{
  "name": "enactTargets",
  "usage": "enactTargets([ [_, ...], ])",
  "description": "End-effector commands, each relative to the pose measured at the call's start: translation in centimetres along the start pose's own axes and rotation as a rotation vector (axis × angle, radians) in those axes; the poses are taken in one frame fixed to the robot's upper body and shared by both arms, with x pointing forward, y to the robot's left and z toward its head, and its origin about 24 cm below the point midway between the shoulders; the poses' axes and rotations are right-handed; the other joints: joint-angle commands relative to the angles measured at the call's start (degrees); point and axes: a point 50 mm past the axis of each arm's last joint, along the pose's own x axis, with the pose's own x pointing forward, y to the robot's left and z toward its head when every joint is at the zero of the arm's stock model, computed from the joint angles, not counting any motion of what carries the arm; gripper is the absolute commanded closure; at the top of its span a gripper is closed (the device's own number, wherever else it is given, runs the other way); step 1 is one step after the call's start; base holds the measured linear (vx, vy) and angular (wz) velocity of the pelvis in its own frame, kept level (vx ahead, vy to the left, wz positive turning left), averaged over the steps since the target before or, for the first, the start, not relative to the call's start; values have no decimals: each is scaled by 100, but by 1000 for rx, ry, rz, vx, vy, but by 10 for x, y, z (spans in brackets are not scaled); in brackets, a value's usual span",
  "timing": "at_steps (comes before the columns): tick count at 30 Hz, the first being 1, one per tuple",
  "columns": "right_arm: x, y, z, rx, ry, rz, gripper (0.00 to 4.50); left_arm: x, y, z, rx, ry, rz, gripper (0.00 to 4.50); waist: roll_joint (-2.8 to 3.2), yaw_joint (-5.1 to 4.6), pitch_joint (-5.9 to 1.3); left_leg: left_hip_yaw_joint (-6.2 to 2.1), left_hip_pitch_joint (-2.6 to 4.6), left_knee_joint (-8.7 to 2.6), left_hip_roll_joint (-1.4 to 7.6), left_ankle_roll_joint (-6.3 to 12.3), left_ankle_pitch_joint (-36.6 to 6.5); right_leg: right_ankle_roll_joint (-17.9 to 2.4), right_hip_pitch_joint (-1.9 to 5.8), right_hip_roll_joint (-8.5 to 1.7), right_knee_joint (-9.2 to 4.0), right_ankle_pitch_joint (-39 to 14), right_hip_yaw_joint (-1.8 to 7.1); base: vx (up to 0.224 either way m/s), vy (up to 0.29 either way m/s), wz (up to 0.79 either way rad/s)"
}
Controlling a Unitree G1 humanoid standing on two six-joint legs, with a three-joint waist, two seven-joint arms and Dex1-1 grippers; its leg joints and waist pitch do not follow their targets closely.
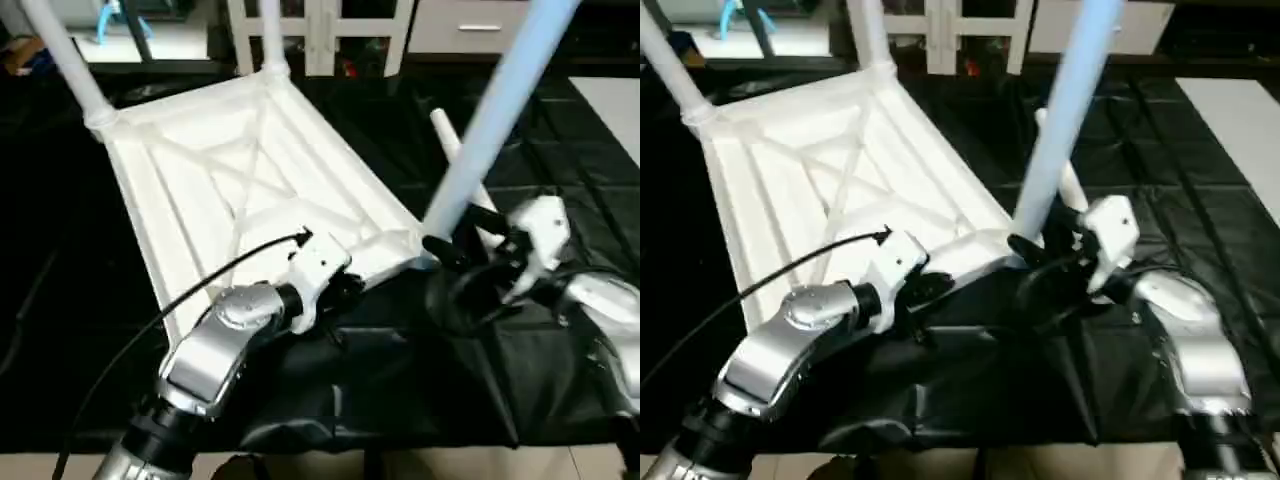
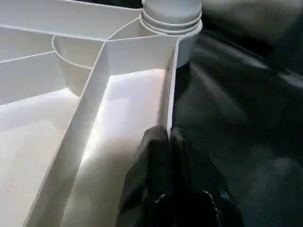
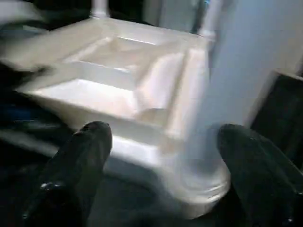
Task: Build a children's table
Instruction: Rotate leg to tighten
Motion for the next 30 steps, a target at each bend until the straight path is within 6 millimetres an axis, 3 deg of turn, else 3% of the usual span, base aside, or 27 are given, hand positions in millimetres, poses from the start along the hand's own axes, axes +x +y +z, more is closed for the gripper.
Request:
enactTargets([
  [1,-6,6,2,-10,21,36,30,-10,29,-34,-106,172,240,450,-83,18,-288,-28,-56,-367,27,594,-1292,-904,376,-160,-380,-2153,58,0,0,0],
  [3,-7,7,2,-7,28,41,9,-10,31,-34,-113,171,261,450,-106,-61,-289,-73,-99,-381,-4,496,-1381,-740,388,-167,-409,-2511,40,0,0,0],
  [5,-10,11,-1,1,43,48,9,-8,41,-31,-156,145,347,450,-94,-96,-278,-66,-71,-359,-23,501,-1501,-618,336,-143,-464,-2735,38,0,0,0],
  [8,-8,15,-4,14,45,34,9,-1,45,-20,-200,76,383,450,-123,-148,-284,-104,-133,-356,-69,553,-1452,-432,345,-135,-495,-2990,10,0,0,0],
  [11,-1,19,-10,17,59,5,9,12,40,1,-249,-36,368,450,-106,-146,-304,-88,-69,-325,-68,601,-1410,-522,281,-108,-519,-2834,4,0,0,0],
  [13,4,22,-13,16,70,-13,9,21,35,19,-276,-143,345,450,-111,-127,-316,-72,-59,-317,-45,648,-1296,-728,284,-104,-495,-2433,11,0,0,0],
  [14,5,22,-14,16,71,-15,9,22,35,21,-279,-154,344,450,-114,-102,-346,-67,-63,-301,-45,687,-1135,-874,304,-93,-447,-2028,12,0,0,0],
  [16,9,25,-15,8,73,-29,9,29,31,38,-281,-243,327,450,-88,-47,-390,-33,-1,-253,-21,887,-766,-1235,307,-84,-359,-1063,35,0,0,0],
  [18,11,26,-15,7,70,-32,9,32,30,44,-272,-277,324,450,-99,-32,-401,-31,-28,-236,-29,1023,-546,-1374,337,-73,-308,-625,38,0,0,0],
  [20,15,30,-17,12,69,-32,9,34,31,60,-302,-401,347,450,-73,24,-470,-57,-43,-166,-31,1320,112,-1614,398,-90,-160,342,44,0,0,0],
  [21,15,30,-17,12,70,-33,9,33,32,62,-307,-415,349,450,-62,46,-525,-69,-63,-97,-33,1551,655,-1773,412,-80,-55,1097,49,0,0,0],
  [22,15,31,-18,11,71,-36,9,32,32,65,-320,-442,348,450,-69,60,-499,-67,-79,-72,-22,1763,929,-1893,387,-75,-24,1452,36,0,0,0],
  [23,16,32,-19,13,75,-38,9,28,31,74,-344,-496,296,450,-70,76,-484,-61,-79,-66,-18,1817,895,-1919,379,-89,-25,1384,31,0,0,0],
  [25,18,35,-21,15,79,-39,0,20,30,83,-346,-544,239,418,-71,133,-433,-43,-53,-98,42,1752,384,-1934,362,-149,-88,476,34,0,0,0],
  [26,18,35,-21,15,80,-40,0,20,30,84,-345,-546,238,418,-71,133,-433,-43,-53,-98,42,1752,384,-1934,362,-149,-88,476,34,0,0,0],
  [27,18,37,-22,17,81,-40,0,14,30,88,-330,-565,225,407,-74,142,-399,-36,-54,-128,52,1588,24,-1829,347,-147,-143,-137,35,0,0,0],
  [30,22,40,-24,20,86,-32,0,2,37,88,-233,-544,231,387,-54,140,-353,-38,-41,-184,49,1215,-557,-1531,318,-147,-233,-991,43,0,0,0],
])
